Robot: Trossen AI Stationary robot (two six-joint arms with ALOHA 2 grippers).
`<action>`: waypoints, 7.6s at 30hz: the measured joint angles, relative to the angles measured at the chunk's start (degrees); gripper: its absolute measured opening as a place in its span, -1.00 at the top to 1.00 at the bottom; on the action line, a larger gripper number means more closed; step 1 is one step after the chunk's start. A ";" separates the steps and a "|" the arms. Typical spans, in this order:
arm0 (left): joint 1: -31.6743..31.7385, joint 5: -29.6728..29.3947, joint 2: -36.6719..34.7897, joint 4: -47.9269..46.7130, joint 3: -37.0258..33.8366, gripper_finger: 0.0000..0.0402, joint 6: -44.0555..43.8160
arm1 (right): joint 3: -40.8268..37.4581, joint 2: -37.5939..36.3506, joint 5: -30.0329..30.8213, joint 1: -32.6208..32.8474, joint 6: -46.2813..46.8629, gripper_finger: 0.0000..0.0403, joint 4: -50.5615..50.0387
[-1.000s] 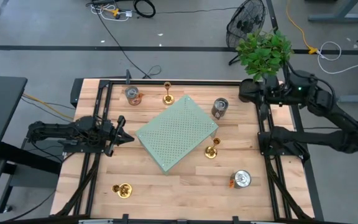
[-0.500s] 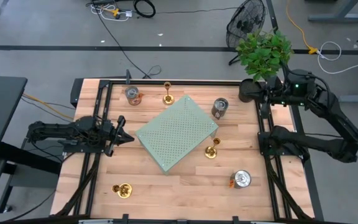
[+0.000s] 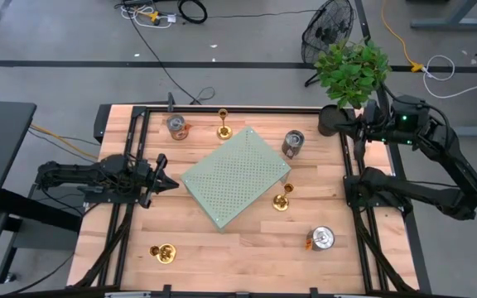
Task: Pick & Place candle stick holders
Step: Put the top right silver scented candle on the shelf
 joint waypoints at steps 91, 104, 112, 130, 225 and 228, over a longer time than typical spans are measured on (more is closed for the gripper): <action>0.00 0.00 -0.01 0.02 -0.02 0.87 0.00 | -13.62 -0.60 11.99 0.02 9.99 -0.98 -7.72; -0.01 0.00 -0.01 0.01 0.00 0.87 -0.01 | -13.64 -0.60 14.76 0.02 11.75 -0.98 -7.72; -0.01 0.00 -0.01 0.02 -0.02 0.87 -0.01 | -13.64 -0.60 14.80 0.04 10.48 -0.98 -8.15; -0.01 0.00 0.00 0.00 -0.02 0.87 -0.02 | -13.64 -0.60 10.33 0.07 15.13 -0.98 -8.29; 0.00 0.00 -0.02 0.01 -0.01 0.87 -0.01 | -11.48 28.92 3.97 0.07 6.90 -0.99 5.97; 0.00 0.00 -0.02 0.00 0.00 0.87 -0.02 | -9.42 31.03 4.79 0.07 5.68 -0.99 6.09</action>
